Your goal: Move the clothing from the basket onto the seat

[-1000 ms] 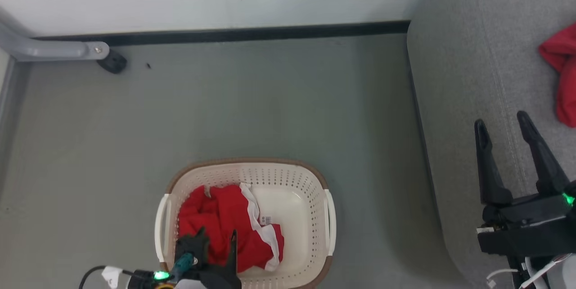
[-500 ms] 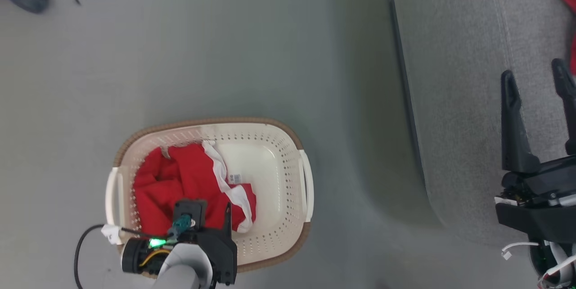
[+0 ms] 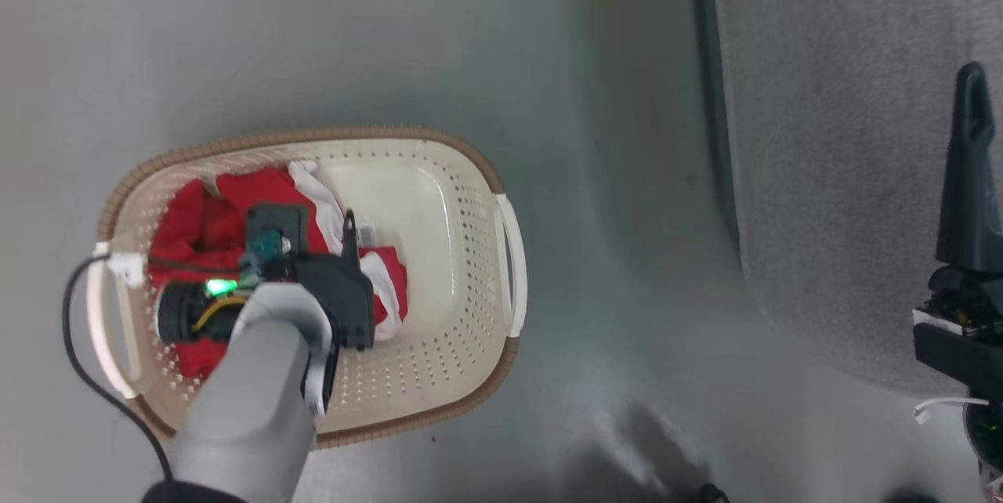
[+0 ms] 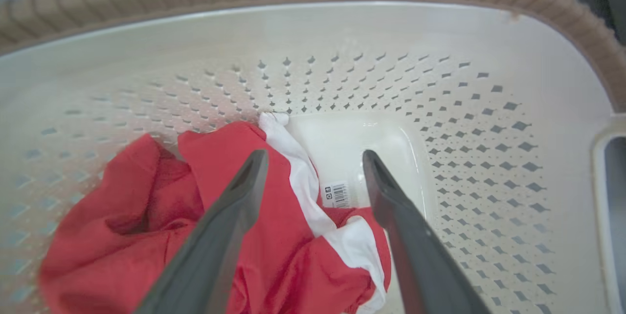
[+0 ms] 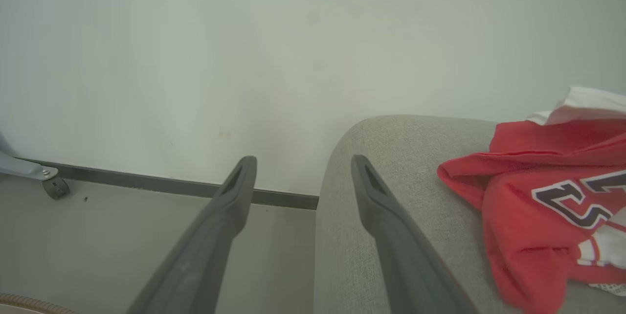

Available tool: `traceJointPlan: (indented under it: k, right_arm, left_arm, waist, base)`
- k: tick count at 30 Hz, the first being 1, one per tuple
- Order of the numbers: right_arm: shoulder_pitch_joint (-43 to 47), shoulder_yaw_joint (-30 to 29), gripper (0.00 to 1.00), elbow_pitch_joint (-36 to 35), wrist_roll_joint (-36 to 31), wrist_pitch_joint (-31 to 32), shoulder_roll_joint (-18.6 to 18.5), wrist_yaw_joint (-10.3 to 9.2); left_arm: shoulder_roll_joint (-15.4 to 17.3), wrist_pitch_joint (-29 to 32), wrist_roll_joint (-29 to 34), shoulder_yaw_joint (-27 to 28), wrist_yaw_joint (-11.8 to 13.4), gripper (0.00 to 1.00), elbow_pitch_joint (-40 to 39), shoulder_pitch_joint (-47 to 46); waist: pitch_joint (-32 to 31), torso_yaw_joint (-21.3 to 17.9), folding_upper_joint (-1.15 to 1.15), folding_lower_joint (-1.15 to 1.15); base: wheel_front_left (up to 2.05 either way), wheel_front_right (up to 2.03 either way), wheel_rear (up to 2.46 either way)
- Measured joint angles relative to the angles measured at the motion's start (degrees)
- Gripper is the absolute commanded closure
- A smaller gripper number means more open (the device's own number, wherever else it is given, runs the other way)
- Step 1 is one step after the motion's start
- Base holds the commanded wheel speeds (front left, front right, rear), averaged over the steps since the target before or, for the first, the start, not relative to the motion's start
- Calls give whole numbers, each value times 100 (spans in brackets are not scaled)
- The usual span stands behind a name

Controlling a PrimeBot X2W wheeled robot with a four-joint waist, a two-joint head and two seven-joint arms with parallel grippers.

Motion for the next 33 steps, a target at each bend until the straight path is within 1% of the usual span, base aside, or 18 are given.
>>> traceJointPlan:
  k: [1, 2, 5, 7, 10, 15, 22, 23, 24, 25, 33]
  right_arm:
    - [-15, -23, 0, -33, 15, 0, 0, -2]
    - [-109, -52, 0, -129, 30, -2, 2, -7]
    - [-234, -85, 0, -188, 41, -25, 4, -9]
    - [-274, -89, 0, -176, 47, -59, 12, -27]
    - [-323, -88, 0, -111, 57, -146, 26, -52]
    - [-338, -78, 0, -74, 57, -224, 48, -52]
    - [-454, -47, 0, 1, 57, -298, 55, -52]
    - [-456, -38, 0, 19, 57, -304, 55, -52]
    - [-463, -34, 0, 27, 57, -305, 55, -52]
    - [-474, -29, 0, 36, 57, -308, 55, -52]
    - [-578, 8, 0, 202, 54, -374, 57, -52]
  left_arm:
    - [10, -1, 49, 16, 0, 0, 37, -129]
    - [38, -31, 70, 156, 0, 0, 108, -358]
    - [152, -88, 80, 381, 0, 0, 248, -675]
    - [236, -129, 96, 515, 0, 0, 372, -836]
    - [281, -265, 96, 725, 0, 0, 582, -922]
    - [291, -356, 94, 956, 0, 0, 868, -1118]
    - [277, -403, 96, 1128, -1, 0, 1241, -1263]
    - [275, -402, 96, 1135, -1, 51, 1292, -1279]
    - [274, -402, 96, 1143, 0, 86, 1332, -1287]
    - [270, -402, 96, 1145, -1, 100, 1358, -1293]
    - [221, -470, 96, 1140, 0, 100, 1466, -1372]
  waist:
    - [88, -10, 0, 0]
    - [266, -25, 0, 0]
    - [530, -40, -1, 0]
    - [698, -46, 0, 0]
    - [978, -46, 0, 0]
    - [1196, -33, -1, 0]
    - [1290, -11, -1, 0]
    - [1293, -10, -1, -1]
    - [1295, -8, -1, -1]
    - [1295, -8, -1, -1]
    - [1226, 0, -1, -1]
  base:
    - [0, 0, 0]
    - [0, 0, 0]
    - [0, 0, 0]
    - [0, 0, 0]
    - [0, 0, 0]
    - [0, 0, 0]
    - [0, 0, 0]
    - [0, 0, 0]
    - [0, 0, 0]
    - [0, 0, 0]
    - [0, 0, 0]
